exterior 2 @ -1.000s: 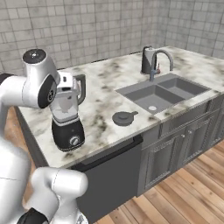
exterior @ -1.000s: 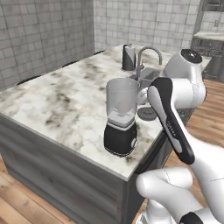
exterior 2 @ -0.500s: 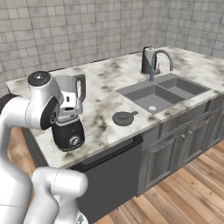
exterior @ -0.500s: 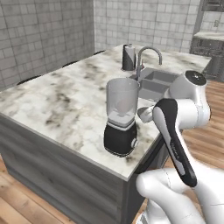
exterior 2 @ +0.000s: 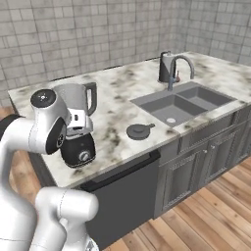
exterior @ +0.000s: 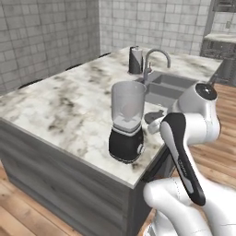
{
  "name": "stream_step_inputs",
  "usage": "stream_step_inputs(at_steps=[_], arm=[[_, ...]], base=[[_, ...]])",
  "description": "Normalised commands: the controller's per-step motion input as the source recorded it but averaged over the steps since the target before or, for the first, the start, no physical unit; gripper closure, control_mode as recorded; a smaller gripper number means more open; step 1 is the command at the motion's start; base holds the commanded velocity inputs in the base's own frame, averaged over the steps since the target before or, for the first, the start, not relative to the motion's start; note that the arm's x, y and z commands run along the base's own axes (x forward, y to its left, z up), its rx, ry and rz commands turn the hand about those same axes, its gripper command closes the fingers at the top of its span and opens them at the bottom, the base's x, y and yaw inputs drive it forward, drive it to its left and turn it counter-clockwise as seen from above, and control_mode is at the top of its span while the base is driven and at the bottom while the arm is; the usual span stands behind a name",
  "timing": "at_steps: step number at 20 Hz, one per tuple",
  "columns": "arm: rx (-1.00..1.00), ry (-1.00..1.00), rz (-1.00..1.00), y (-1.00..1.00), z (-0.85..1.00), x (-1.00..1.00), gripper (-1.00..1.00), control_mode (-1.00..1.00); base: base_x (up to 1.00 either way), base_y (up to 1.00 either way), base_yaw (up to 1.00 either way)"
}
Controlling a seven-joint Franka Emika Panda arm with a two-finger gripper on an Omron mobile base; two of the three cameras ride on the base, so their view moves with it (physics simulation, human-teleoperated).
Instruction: Grab the onions from the fridge, place them in the blender, close the lid, and turn on the blender to create a marinade.
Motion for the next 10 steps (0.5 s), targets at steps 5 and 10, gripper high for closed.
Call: stream_step_inputs(at_steps=[5, 10], arm=[[0.0, 0.0, 0.0, 0.0, 0.0, 0.0, -1.0, 1.0], [0.0, 0.0, 0.0, 0.0, 0.0, 0.0, -1.0, 1.0]], base=[[-0.93, -0.13, 0.08], [-0.76, -0.07, 0.2]])
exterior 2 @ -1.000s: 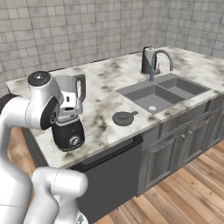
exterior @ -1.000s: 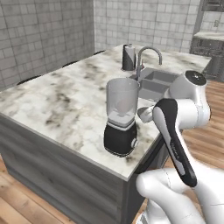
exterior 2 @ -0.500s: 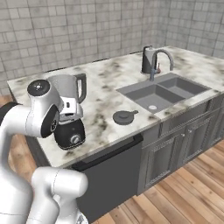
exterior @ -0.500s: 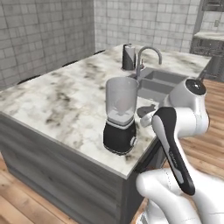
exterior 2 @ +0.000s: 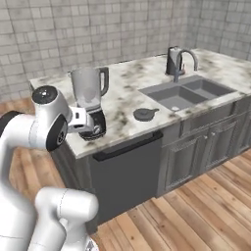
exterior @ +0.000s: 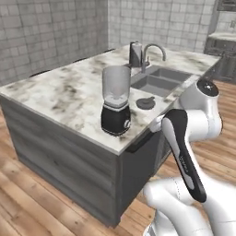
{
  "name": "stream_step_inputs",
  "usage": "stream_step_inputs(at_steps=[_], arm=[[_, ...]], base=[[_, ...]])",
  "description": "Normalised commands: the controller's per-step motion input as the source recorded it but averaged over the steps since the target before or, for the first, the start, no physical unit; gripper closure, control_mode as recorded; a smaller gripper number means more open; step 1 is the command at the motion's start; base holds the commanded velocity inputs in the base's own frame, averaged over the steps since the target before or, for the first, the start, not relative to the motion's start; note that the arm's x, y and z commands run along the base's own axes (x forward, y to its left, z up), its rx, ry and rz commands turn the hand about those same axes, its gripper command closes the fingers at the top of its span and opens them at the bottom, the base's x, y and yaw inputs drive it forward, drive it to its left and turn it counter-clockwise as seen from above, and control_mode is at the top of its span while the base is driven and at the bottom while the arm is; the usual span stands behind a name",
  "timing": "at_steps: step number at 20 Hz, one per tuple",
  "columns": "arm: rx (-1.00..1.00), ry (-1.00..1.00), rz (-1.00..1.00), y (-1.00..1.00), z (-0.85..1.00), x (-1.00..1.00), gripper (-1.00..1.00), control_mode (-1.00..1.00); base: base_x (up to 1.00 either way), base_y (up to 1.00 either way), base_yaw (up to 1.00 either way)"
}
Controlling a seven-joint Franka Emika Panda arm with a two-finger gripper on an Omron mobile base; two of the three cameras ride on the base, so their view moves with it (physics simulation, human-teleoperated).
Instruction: Grab the onions from the fridge, place them in the blender, close the lid, and turn on the blender to create a marinade.
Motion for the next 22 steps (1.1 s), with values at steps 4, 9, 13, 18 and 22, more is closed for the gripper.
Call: stream_step_inputs(at_steps=[4, 9, 13, 18, 22], arm=[[0.0, 0.0, 0.0, 0.0, 0.0, 0.0, -1.0, 1.0], [0.0, 0.0, 0.0, 0.0, 0.0, 0.0, -1.0, 1.0], [0.0, 0.0, 0.0, 0.0, 0.0, 0.0, -1.0, 1.0], [0.0, 0.0, 0.0, 0.0, 0.0, 0.0, -1.0, 1.0], [0.0, 0.0, 0.0, 0.0, 0.0, 0.0, -1.0, 1.0]], base=[[-0.16, 0.0, 0.5], [0.07, -0.05, 0.68], [0.28, -0.2, 0.7], [0.04, -0.16, 0.76], [0.03, -0.03, 0.75]])
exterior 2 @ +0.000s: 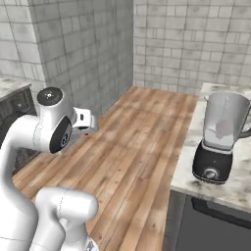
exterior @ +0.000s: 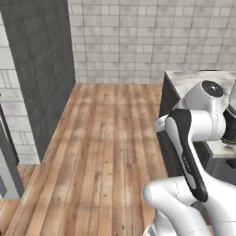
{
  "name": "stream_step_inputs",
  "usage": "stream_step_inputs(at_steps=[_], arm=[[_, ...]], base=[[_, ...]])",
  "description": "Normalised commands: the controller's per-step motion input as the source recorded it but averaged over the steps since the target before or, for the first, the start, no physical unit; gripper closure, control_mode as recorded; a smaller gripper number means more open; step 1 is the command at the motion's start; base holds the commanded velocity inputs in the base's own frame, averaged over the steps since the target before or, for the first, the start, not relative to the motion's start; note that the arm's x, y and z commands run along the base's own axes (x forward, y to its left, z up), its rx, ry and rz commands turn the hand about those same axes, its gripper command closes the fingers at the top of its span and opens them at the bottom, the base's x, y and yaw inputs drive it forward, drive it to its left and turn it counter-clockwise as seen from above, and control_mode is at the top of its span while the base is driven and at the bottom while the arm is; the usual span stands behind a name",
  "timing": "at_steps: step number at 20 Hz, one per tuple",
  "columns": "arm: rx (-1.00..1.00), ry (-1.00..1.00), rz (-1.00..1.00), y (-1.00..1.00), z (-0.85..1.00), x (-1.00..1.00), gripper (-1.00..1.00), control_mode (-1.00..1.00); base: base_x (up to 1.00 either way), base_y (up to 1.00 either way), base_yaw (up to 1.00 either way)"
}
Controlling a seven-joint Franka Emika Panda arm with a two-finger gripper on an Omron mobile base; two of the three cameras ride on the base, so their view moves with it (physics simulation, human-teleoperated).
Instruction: Grab the onions from the fridge, place them in the blender, close the lid, and turn on the blender to create a marinade.
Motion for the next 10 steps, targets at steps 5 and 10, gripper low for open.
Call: stream_step_inputs(at_steps=[5, 10], arm=[[0.0, 0.0, 0.0, 0.0, 0.0, 0.0, -1.0, 1.0], [0.0, 0.0, 0.0, 0.0, 0.0, 0.0, -1.0, 1.0]], base=[[0.26, 0.0, 0.72], [0.41, 0.0, 0.7]])
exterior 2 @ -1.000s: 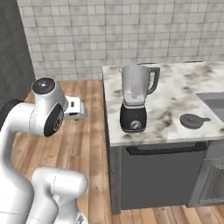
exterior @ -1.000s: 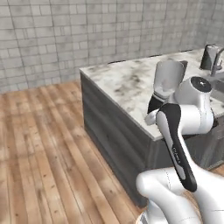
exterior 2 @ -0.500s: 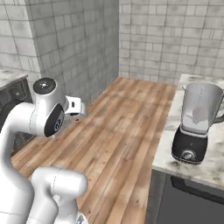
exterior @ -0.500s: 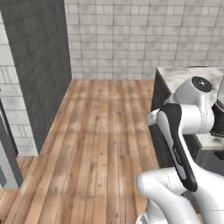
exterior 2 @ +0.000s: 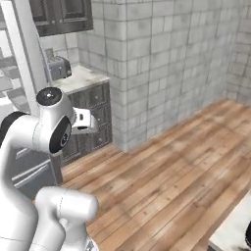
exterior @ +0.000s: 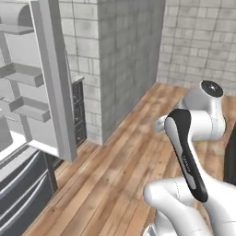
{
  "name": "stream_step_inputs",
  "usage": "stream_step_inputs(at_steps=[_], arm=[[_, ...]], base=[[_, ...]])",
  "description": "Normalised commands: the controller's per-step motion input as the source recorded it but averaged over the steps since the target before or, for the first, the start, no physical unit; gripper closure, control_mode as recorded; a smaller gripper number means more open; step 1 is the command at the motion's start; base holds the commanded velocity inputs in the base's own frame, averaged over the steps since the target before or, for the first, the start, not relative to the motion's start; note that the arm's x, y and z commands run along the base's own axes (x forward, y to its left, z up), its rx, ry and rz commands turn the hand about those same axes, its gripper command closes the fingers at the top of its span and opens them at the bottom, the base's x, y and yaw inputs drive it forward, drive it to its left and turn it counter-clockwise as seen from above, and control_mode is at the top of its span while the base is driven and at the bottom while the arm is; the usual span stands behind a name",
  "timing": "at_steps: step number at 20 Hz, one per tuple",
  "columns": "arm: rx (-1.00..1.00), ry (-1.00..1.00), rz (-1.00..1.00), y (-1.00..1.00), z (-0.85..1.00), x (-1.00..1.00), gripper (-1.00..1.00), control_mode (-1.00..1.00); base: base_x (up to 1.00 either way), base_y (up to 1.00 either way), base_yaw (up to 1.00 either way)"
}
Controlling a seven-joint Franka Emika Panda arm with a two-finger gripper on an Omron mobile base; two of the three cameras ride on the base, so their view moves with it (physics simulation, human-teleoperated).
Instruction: Grab the onions from the fridge, place them in the blender, close the lid, and turn on the blender to create a marinade.
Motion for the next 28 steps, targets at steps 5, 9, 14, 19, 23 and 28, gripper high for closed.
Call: stream_step_inputs(at_steps=[5, 9, 14, 19, 23, 28], arm=[[0.0, 0.0, 0.0, 0.0, 0.0, 0.0, -1.0, 1.0], [0.0, 0.0, 0.0, 0.0, 0.0, 0.0, -1.0, 1.0], [0.0, 0.0, 0.0, 0.0, 0.0, 0.0, -1.0, 1.0], [0.0, 0.0, 0.0, 0.0, 0.0, 0.0, -1.0, 1.0], [0.0, 0.0, 0.0, 0.0, 0.0, 0.0, -1.0, 1.0], [0.0, 0.0, 0.0, 0.0, 0.0, 0.0, -1.0, 1.0]], base=[[0.61, 0.07, 0.66], [0.86, 0.22, 0.59], [0.93, 0.31, 0.49], [0.83, 0.35, 0.39], [0.75, 0.0, 0.29], [0.73, 0.0, 0.29]])
